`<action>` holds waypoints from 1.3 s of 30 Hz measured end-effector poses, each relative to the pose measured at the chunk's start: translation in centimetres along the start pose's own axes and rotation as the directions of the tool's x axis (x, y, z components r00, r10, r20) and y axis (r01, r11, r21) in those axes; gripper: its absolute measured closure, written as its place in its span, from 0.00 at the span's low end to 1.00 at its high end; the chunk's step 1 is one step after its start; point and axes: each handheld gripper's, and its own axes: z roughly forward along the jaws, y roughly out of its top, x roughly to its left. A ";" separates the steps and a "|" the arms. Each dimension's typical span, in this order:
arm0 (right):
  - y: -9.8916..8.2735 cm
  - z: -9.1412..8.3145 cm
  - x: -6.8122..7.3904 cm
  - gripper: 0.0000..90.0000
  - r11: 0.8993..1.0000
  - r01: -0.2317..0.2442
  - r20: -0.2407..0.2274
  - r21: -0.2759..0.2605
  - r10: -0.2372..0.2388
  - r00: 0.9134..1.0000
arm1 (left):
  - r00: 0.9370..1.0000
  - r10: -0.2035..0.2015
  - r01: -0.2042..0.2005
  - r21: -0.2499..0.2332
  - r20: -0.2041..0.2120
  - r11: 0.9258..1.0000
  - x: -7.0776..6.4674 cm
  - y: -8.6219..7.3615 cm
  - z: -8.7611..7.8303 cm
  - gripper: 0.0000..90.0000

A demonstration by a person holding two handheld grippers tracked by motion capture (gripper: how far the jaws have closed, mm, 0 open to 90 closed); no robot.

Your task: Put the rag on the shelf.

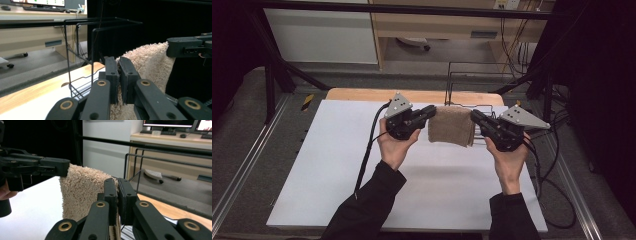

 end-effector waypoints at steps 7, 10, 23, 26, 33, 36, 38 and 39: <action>0.6 -0.5 -0.8 0.96 1.000 -0.008 0.017 -0.027 0.008 1.000 | 1.000 0.004 -0.004 -0.023 0.003 1.000 -0.4 0.8 0.9 0.95; 1.0 -0.7 -1.1 0.96 0.999 -0.007 0.024 -0.037 0.008 1.000 | 1.000 0.004 -0.004 -0.032 0.005 0.999 -0.5 1.2 1.3 0.95; 3.0 -1.4 -2.0 0.96 0.997 0.015 0.054 -0.076 -0.011 0.998 | 1.000 0.002 -0.001 -0.075 0.021 0.997 -0.7 3.2 2.5 0.95; 3.4 -1.5 -2.2 0.96 0.996 0.017 0.062 -0.085 -0.012 0.998 | 1.000 0.003 -0.002 -0.088 0.018 0.996 -0.8 3.8 2.8 0.95; 4.1 -1.7 -2.9 0.96 0.994 0.007 0.079 -0.111 0.002 0.997 | 1.000 0.008 -0.006 -0.110 0.018 0.994 -1.0 4.8 3.7 0.95; 4.4 -1.8 -3.2 0.96 0.993 0.006 0.087 -0.119 0.005 0.996 | 1.000 0.009 -0.007 -0.116 0.020 0.993 -1.0 5.1 4.1 0.95; 4.6 -1.8 -3.4 0.96 0.992 0.005 0.091 -0.125 0.007 0.996 | 1.000 0.009 -0.007 -0.120 0.019 0.993 -1.1 5.4 4.3 0.95; 4.7 -1.8 -3.5 0.96 0.992 0.007 0.093 -0.126 0.005 0.996 | 1.000 0.005 -0.003 -0.125 0.018 0.992 -1.1 5.6 4.4 0.95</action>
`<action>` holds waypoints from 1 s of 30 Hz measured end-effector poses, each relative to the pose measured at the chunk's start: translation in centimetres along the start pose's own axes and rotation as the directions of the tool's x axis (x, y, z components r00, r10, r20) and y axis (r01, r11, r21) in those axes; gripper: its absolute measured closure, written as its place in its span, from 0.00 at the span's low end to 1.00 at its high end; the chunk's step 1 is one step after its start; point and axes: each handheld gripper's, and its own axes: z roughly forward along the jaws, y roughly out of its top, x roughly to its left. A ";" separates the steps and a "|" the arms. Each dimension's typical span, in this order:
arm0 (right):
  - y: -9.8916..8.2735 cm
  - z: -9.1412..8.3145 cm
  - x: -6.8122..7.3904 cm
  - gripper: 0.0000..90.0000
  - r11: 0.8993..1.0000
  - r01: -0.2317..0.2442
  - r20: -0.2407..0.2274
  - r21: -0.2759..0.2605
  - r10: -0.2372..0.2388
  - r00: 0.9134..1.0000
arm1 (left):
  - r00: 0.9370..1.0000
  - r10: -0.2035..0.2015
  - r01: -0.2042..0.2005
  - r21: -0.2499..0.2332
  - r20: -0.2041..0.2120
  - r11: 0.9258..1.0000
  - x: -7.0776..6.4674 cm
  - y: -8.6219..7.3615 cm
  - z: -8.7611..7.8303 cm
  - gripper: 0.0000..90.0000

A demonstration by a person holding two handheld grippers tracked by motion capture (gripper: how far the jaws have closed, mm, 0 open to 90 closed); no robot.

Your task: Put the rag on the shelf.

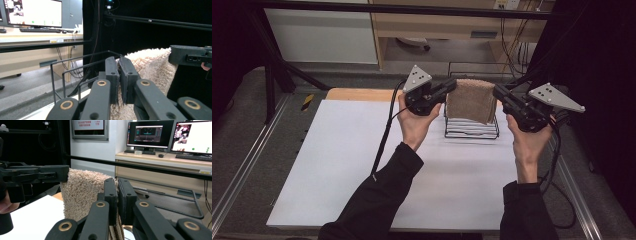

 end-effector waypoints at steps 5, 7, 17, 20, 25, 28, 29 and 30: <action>0.7 0.1 -0.5 0.96 1.000 -0.001 0.011 -0.013 0.001 1.000 | 1.000 -0.002 0.002 -0.013 -0.003 1.000 -0.1 0.7 0.6 0.95; 1.0 0.1 -0.7 0.96 1.000 0.001 0.013 -0.018 -0.001 1.000 | 1.000 -0.002 0.002 -0.019 -0.002 1.000 -0.1 1.1 0.8 0.95; 3.0 0.7 -1.2 0.96 0.999 0.020 0.032 -0.037 -0.018 0.999 | 1.000 0.001 -0.002 -0.040 -0.016 0.999 0.1 2.7 1.7 0.95; 3.5 1.0 -1.4 0.96 0.999 0.025 0.041 -0.042 -0.024 0.999 | 1.000 0.001 -0.002 -0.047 -0.018 0.999 0.1 3.1 2.1 0.95; 4.1 1.4 -2.0 0.96 0.998 0.022 0.052 -0.059 -0.019 0.998 | 1.000 0.000 -0.001 -0.056 -0.026 0.998 0.2 3.8 2.9 0.95; 4.2 1.6 -2.3 0.96 0.998 0.019 0.058 -0.065 -0.015 0.998 | 0.999 0.007 -0.009 -0.062 -0.033 0.998 0.3 4.2 3.4 0.95; 4.2 1.7 -2.5 0.96 0.998 0.016 0.059 -0.065 -0.012 0.998 | 0.999 0.003 -0.005 -0.064 -0.033 0.998 0.3 4.3 3.5 0.95; 4.3 1.8 -2.6 0.96 0.998 0.017 0.061 -0.066 -0.013 0.998 | 0.999 0.002 -0.004 -0.065 -0.033 0.998 0.4 4.4 3.7 0.95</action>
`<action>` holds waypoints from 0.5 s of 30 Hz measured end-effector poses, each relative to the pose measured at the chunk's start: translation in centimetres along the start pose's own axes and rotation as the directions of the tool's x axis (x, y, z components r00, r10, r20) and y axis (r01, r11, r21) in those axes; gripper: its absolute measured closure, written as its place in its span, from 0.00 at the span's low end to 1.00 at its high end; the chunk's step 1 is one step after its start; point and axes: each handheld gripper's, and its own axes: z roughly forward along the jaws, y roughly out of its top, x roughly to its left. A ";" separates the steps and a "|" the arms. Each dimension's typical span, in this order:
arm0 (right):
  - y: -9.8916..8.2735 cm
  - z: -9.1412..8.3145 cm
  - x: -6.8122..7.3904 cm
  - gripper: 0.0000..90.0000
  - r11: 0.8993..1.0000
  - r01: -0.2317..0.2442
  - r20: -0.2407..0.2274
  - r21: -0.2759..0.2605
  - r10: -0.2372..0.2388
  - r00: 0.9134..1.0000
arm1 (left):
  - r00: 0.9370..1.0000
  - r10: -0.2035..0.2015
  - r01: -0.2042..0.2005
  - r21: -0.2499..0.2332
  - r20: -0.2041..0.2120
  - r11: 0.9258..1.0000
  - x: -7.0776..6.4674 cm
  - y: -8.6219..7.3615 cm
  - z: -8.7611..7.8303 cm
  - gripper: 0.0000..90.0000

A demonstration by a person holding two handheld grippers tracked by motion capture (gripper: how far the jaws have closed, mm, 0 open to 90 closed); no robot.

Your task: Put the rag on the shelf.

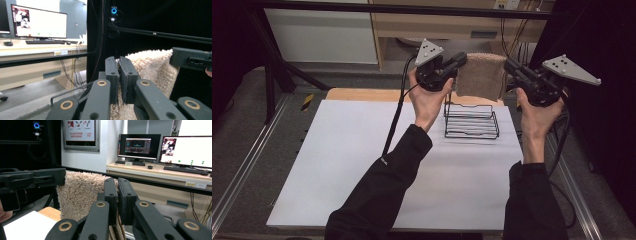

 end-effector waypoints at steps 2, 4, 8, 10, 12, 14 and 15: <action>0.0 0.2 -0.3 0.96 1.000 -0.002 0.003 0.000 0.002 1.000 | 1.000 0.001 -0.001 0.005 -0.002 1.000 0.1 0.1 0.4 0.95; 0.1 0.4 -0.7 0.96 1.000 -0.004 0.006 -0.001 0.004 1.000 | 1.000 -0.007 0.007 0.005 0.000 1.000 0.1 0.1 0.8 0.95; 0.3 1.0 -1.3 0.96 1.000 0.004 0.015 0.000 -0.004 1.000 | 1.000 0.001 -0.001 0.006 -0.006 1.000 0.2 0.4 1.4 0.95; 0.5 1.3 -1.6 0.96 1.000 0.004 0.014 0.000 -0.004 1.000 | 1.000 0.006 -0.006 0.008 -0.010 1.000 0.3 0.7 1.7 0.95; 0.6 1.6 -1.9 0.96 1.000 0.002 0.013 -0.006 -0.002 1.000 | 1.000 0.010 -0.010 0.008 -0.016 1.000 0.4 1.0 2.0 0.95; 0.8 1.9 -2.2 0.96 1.000 0.002 0.012 -0.009 -0.002 1.000 | 1.000 0.019 -0.019 0.010 -0.024 1.000 0.5 1.2 2.3 0.95; 0.9 2.1 -2.3 0.96 1.000 0.000 0.012 -0.012 0.000 1.000 | 0.999 0.022 -0.021 0.008 -0.027 1.000 0.5 1.3 2.4 0.95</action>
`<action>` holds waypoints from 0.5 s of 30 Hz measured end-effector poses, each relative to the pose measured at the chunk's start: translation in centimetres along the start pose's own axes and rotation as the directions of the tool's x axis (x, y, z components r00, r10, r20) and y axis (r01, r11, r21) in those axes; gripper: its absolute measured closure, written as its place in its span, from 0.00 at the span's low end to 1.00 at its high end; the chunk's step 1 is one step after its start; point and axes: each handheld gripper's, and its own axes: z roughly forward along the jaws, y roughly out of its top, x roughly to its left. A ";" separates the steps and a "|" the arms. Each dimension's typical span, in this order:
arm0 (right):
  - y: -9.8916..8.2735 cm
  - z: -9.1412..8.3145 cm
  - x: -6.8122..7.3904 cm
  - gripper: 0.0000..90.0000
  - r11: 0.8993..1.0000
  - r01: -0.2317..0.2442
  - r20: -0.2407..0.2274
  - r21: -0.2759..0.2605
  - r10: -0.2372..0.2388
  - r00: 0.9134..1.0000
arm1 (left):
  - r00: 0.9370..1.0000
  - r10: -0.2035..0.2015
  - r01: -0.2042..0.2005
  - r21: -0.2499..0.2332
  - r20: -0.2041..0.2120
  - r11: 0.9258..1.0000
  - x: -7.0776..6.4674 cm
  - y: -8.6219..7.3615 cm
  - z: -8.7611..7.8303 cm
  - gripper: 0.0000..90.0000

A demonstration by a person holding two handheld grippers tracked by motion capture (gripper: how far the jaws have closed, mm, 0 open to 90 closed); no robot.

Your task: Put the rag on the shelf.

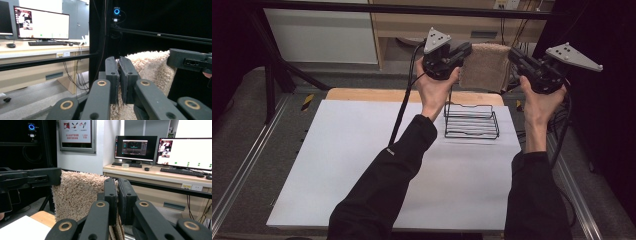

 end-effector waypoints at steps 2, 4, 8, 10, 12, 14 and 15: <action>0.2 0.3 -0.2 0.96 1.000 0.002 0.001 -0.003 -0.002 1.000 | 1.000 0.005 -0.005 -0.002 -0.004 1.000 0.2 0.1 0.2 0.95; 0.3 0.6 -0.3 0.96 1.000 -0.001 -0.002 -0.006 0.001 1.000 | 1.000 -0.008 0.008 -0.002 -0.007 1.000 0.5 0.2 0.4 0.95; 0.3 1.5 -0.4 0.96 1.000 0.003 -0.007 -0.002 -0.003 1.000 | 0.999 -0.031 0.031 -0.005 -0.019 1.000 1.3 0.1 0.9 0.95; 0.3 2.0 -0.5 0.96 1.000 0.004 -0.007 0.000 -0.004 1.000 | 0.999 -0.026 0.026 -0.003 -0.027 1.000 1.6 0.1 1.1 0.95; 0.3 2.6 -0.6 0.96 1.000 0.001 -0.007 0.004 -0.001 1.000 | 0.999 -0.030 0.030 -0.007 -0.028 1.000 1.9 -0.1 1.3 0.95; 0.3 3.0 -0.8 0.96 1.000 -0.005 -0.006 0.008 0.005 1.000 | 0.999 -0.028 0.028 -0.001 -0.036 1.000 2.2 -0.2 1.7 0.95; 0.3 3.3 -0.9 0.96 1.000 -0.001 -0.004 0.012 0.001 1.000 | 0.999 -0.028 0.028 -0.002 -0.036 1.000 2.3 -0.3 1.8 0.95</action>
